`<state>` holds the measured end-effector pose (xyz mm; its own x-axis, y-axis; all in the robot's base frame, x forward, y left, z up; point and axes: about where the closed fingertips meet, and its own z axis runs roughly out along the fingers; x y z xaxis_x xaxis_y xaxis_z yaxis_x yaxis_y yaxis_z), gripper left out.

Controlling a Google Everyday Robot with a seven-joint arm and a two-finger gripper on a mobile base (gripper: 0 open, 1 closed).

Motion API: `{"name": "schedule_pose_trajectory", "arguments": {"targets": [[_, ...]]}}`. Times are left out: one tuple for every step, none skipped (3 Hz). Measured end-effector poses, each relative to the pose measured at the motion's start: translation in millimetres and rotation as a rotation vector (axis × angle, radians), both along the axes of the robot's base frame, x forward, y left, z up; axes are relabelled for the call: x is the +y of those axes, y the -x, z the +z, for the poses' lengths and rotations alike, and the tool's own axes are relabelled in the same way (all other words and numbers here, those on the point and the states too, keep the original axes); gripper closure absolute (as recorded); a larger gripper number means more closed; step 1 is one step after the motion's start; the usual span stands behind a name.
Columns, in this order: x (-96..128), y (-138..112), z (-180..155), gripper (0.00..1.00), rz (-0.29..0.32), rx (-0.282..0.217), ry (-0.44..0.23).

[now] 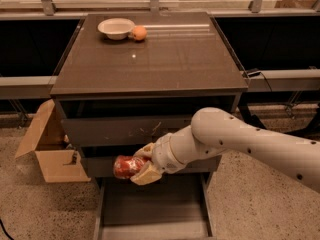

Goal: Place coke can into bottom drawer

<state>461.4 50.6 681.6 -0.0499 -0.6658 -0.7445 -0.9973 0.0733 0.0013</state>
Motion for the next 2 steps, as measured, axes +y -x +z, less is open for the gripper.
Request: {"name": "schedule_pose_trajectory", "arguments": {"targets": [[-38.3, -2.0, -61.9, 1.00, -0.076, 0.030, 0.069], [-76.5, -10.2, -119.7, 1.00, -0.141, 0.052, 0.095]]}}
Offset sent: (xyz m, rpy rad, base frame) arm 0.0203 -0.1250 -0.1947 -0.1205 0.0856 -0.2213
